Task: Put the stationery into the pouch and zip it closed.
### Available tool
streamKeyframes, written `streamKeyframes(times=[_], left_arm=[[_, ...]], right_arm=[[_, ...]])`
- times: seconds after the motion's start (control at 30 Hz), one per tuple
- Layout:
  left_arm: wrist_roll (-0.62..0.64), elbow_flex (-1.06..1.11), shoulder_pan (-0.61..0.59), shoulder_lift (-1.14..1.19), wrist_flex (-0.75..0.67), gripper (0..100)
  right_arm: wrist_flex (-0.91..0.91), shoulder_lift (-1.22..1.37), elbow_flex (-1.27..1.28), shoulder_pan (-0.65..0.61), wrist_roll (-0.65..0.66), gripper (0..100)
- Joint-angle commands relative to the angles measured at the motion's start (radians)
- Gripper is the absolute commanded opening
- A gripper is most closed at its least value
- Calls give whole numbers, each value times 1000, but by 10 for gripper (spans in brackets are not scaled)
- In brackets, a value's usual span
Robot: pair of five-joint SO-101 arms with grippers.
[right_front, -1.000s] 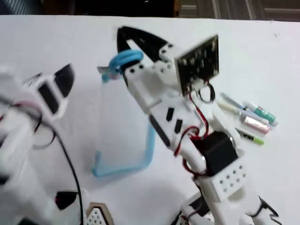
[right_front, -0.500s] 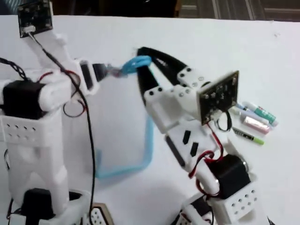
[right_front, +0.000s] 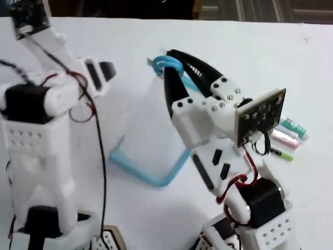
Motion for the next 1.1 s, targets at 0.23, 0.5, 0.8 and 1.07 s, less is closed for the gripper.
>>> streamKeyframes(times=[0.23, 0.5, 0.8, 1.07], left_arm=[[-222, -241, -136, -130, 64, 204], [-255, 17, -263, -556, 63, 199], [-256, 227, -332, -651, 63, 200], [-249, 302, -335, -648, 60, 215]], right_arm=[[168, -67, -6, -136, -75, 16], [357, -125, -6, -249, -175, 16], [512, -134, -6, -262, -241, 16], [572, -266, 91, -262, -239, 16]])
